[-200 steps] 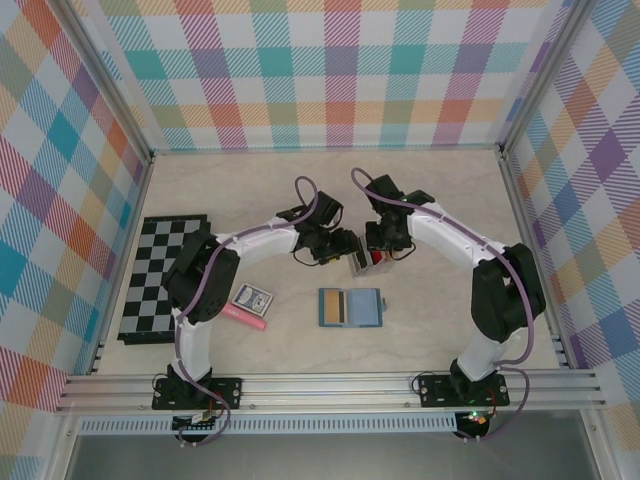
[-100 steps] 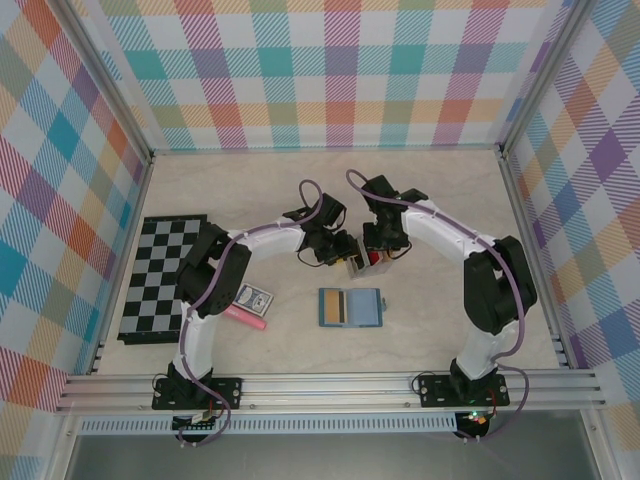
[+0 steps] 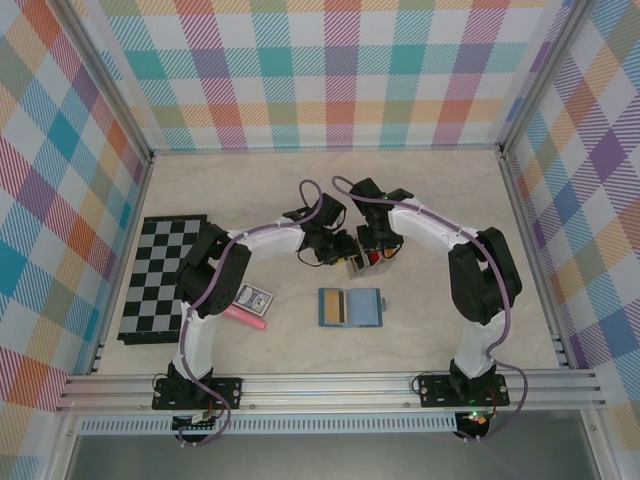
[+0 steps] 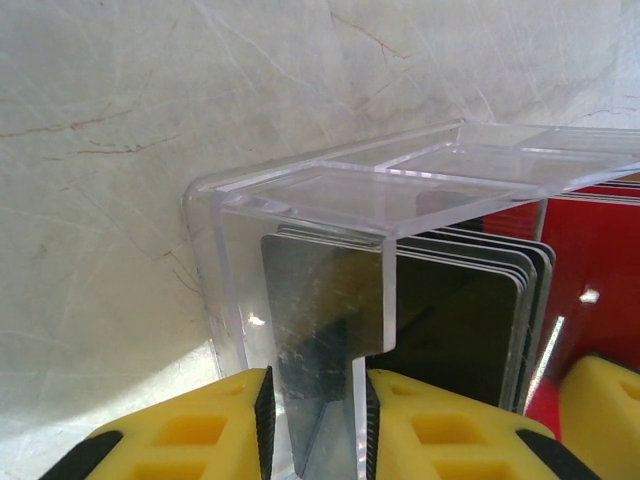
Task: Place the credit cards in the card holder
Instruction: Pick up the credit card from the storage box.
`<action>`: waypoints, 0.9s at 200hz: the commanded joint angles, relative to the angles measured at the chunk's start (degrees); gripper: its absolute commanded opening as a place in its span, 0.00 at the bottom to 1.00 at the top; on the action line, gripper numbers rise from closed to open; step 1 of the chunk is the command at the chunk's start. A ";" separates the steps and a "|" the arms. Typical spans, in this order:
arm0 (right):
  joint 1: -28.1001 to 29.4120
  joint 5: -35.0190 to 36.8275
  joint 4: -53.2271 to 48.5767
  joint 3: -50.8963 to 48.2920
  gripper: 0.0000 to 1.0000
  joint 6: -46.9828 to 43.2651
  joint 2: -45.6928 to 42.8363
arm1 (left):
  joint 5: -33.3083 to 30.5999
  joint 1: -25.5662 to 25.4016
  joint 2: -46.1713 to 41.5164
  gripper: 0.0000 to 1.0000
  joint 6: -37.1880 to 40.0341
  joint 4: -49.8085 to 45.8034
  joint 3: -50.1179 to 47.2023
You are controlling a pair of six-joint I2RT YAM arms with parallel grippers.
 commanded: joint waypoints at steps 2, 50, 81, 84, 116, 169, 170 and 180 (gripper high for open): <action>1.10 4.51 -1.74 1.73 0.33 -1.80 0.94 | -0.46 0.60 -0.11 0.28 1.03 -2.31 -0.84; 1.60 7.24 -2.83 2.44 0.28 -2.01 0.12 | -0.75 0.60 -0.56 0.27 1.28 -2.54 -1.40; 1.69 7.61 -3.21 2.53 0.27 -1.90 -0.45 | -0.79 0.62 -0.60 0.26 1.37 -2.54 -1.66; 1.66 7.72 -3.32 2.62 0.27 -1.84 -0.39 | -0.77 0.64 -0.59 0.26 1.42 -2.50 -1.73; 1.65 8.20 -3.93 2.72 0.28 -1.77 -0.23 | -0.69 0.61 -0.47 0.26 1.40 -2.49 -1.80; 1.83 8.99 -4.31 2.70 0.27 -1.59 -0.85 | -0.59 0.63 -0.42 0.25 1.43 -2.53 -1.80; 1.83 9.00 -4.28 2.70 0.27 -1.58 -0.87 | -0.59 0.61 -0.42 0.25 1.45 -2.55 -1.77; 1.83 8.99 -4.39 2.66 0.27 -1.59 -0.83 | -0.60 0.60 -0.42 0.25 1.37 -2.50 -1.82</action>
